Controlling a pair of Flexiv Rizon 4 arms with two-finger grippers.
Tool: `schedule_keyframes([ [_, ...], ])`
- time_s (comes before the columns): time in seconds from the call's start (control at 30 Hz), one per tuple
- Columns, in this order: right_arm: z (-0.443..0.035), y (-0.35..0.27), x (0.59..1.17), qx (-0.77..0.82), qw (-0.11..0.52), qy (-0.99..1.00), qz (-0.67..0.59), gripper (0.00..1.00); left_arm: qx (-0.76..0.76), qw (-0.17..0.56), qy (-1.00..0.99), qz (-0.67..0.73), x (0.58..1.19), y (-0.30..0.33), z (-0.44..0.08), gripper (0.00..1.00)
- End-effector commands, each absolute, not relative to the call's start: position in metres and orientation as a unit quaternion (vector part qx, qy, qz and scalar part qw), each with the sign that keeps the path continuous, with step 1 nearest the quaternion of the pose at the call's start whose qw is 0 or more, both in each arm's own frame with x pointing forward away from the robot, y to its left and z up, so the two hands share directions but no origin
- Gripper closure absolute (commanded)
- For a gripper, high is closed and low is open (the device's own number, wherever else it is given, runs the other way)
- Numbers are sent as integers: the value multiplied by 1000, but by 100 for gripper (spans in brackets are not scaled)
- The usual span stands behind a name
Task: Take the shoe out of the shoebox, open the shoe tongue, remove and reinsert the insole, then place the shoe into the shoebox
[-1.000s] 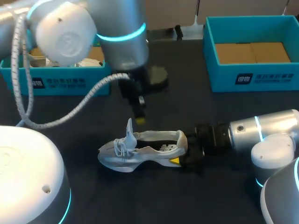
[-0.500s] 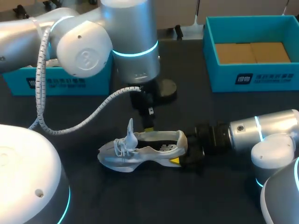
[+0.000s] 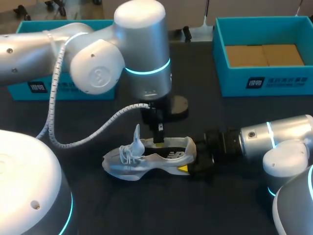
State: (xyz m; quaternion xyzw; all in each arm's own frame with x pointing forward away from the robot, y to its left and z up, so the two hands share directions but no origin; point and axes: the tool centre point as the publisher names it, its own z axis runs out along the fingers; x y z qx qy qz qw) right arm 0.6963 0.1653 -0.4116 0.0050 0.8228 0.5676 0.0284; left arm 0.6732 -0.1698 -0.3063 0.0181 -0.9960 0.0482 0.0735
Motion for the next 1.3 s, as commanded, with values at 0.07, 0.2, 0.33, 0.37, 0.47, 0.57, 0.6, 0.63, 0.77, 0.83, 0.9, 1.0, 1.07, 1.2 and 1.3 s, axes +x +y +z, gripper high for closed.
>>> schedule_keyframes([
  [0.07,-410,166,696,5,28,824,565,100,-24,56,-997,54,678,-182,-328,100],
  [0.2,-410,166,696,5,28,824,565,100,-30,59,-997,49,680,-184,-343,100],
  [0.33,-410,166,696,5,28,824,565,100,-37,60,-996,50,680,-182,-353,100],
  [0.37,-410,166,696,5,28,824,565,100,-37,60,-996,50,680,-183,-356,100],
  [0.47,-410,166,696,5,28,824,565,100,-42,62,-996,50,682,-183,-364,100],
  [0.57,-410,166,696,5,28,824,565,100,-48,70,-995,50,682,-183,-371,100],
  [0.6,-410,166,696,5,28,824,565,100,-49,74,-995,49,681,-183,-373,100],
  [0.63,-410,166,696,5,28,824,565,100,-51,74,-995,47,680,-183,-375,100],
  [0.77,-410,166,696,5,28,824,565,100,-59,88,-993,49,673,-179,-379,100],
  [0.83,-410,166,696,5,28,824,565,100,-62,90,-993,50,669,-176,-380,100],
  [0.9,-410,166,696,5,28,824,565,100,-68,95,-991,59,665,-172,-380,100],
  [1.0,-410,166,696,5,28,824,565,100,-73,96,-991,55,659,-170,-383,100],
  [1.07,-410,166,696,5,28,824,565,100,-76,96,-991,52,658,-169,-386,100],
  [1.2,-410,166,696,5,28,824,565,100,-77,98,-991,50,658,-166,-389,83],
  [1.3,-410,166,696,5,28,824,565,100,-77,97,-991,50,658,-165,-390,64],
])
